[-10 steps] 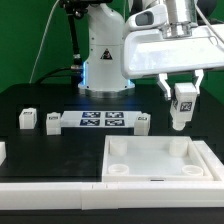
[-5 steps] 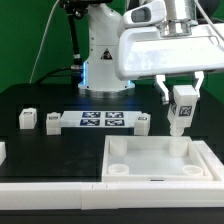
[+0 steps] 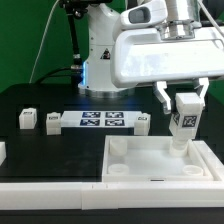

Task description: Assemble one leg

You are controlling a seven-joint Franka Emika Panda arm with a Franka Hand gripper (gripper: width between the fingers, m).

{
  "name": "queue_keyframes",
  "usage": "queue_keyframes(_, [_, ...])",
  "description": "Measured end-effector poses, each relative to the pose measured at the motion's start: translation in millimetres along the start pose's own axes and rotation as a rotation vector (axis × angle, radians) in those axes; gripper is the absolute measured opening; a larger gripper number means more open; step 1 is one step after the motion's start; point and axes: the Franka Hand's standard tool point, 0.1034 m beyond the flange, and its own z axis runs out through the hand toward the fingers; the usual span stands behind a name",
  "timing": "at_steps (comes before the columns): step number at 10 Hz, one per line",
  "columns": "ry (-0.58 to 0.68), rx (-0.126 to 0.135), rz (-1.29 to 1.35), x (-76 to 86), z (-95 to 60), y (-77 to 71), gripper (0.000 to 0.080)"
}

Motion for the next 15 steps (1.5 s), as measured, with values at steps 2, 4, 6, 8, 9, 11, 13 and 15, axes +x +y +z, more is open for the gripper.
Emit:
queue_keyframes(2, [0.038,-0.010,0.000,2.6,-0.7,2.2,0.0291])
queue_keyframes(4, [0.050,-0.019,0.004,-7.0,2.3,5.4,0.0291])
queue_keyframes(6, [0.099,-0.024,0.014,-11.8,14.4,2.3,0.0291])
queue_keyframes(8, [0.094,-0.016,0.015,-5.9,20.7,-4.2,0.0291])
queue_keyframes(9, [0.104,-0.019,0.016,-8.4,24.8,-3.8,0.0291])
queue_keyframes(11, [0.105,-0.014,0.014,-5.3,26.5,-9.1,0.0291])
queue_keyframes(13, [0.106,-0.013,0.013,-6.1,30.3,-10.0,0.0292])
queue_keyframes(15, [0.087,-0.008,0.012,-11.1,33.5,-12.1,0.0292])
